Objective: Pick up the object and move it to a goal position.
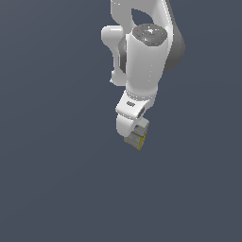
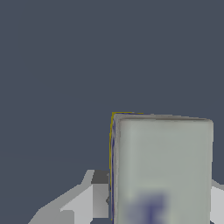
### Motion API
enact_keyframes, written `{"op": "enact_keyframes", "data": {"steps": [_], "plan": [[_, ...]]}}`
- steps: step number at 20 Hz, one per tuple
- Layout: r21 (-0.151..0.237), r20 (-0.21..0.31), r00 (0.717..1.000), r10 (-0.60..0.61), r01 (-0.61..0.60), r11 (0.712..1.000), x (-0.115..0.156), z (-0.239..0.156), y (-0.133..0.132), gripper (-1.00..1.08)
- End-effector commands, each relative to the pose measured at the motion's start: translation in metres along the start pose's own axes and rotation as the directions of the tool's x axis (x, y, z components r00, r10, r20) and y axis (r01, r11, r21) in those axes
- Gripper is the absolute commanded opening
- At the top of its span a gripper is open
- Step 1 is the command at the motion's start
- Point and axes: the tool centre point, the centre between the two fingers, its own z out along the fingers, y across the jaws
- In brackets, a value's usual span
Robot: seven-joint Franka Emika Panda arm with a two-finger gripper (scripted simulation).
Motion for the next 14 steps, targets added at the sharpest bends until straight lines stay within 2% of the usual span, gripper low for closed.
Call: {"op": "enact_keyframes", "data": {"steps": [1, 14], "plan": [[0.000, 0.000, 1.000, 0.000, 0.000, 1.000, 0.019, -0.020, -0.006, -1.00], [0.000, 0.000, 1.000, 0.001, -0.001, 1.000, 0.102, -0.108, -0.030, -1.00]]}}
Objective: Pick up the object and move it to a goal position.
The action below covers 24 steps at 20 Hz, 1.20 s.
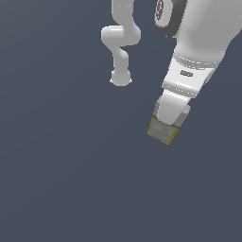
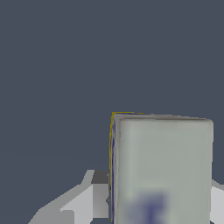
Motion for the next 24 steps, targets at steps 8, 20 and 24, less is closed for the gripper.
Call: {"op": "enact_keyframes", "data": {"steps": [8, 20, 24], "plan": [[0.001, 0.000, 1.000, 0.001, -0.001, 1.000, 0.042, -0.043, -0.010, -1.00], [0.001, 0.000, 1.000, 0.001, -0.001, 1.000, 0.065, -0.066, -0.015, -1.00], [0.001, 0.000, 1.000, 0.001, -0.001, 1.000, 0.067, -0.068, -0.015, -1.00]]}}
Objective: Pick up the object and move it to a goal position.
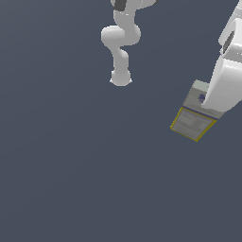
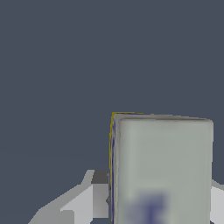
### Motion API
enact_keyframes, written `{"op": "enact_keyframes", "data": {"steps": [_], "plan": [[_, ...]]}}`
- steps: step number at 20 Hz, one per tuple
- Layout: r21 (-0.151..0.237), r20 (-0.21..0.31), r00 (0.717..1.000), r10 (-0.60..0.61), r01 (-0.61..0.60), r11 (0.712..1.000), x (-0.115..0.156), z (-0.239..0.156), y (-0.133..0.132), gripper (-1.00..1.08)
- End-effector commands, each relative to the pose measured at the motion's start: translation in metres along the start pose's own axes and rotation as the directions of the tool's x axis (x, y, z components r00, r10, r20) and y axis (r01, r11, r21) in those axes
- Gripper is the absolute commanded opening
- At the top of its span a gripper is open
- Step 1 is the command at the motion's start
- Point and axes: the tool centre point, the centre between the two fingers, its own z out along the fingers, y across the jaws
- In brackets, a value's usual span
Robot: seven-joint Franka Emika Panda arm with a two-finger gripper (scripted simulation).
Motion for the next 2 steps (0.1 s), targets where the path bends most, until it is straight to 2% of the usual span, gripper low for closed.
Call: {"op": "enact_keyframes", "data": {"steps": [1, 2], "plan": [[0.000, 0.000, 1.000, 0.000, 0.000, 1.000, 0.0009, -0.0013, 0.0000, -1.00], [0.000, 0.000, 1.000, 0.000, 0.000, 1.000, 0.0010, -0.0013, 0.0000, -1.00]]}}
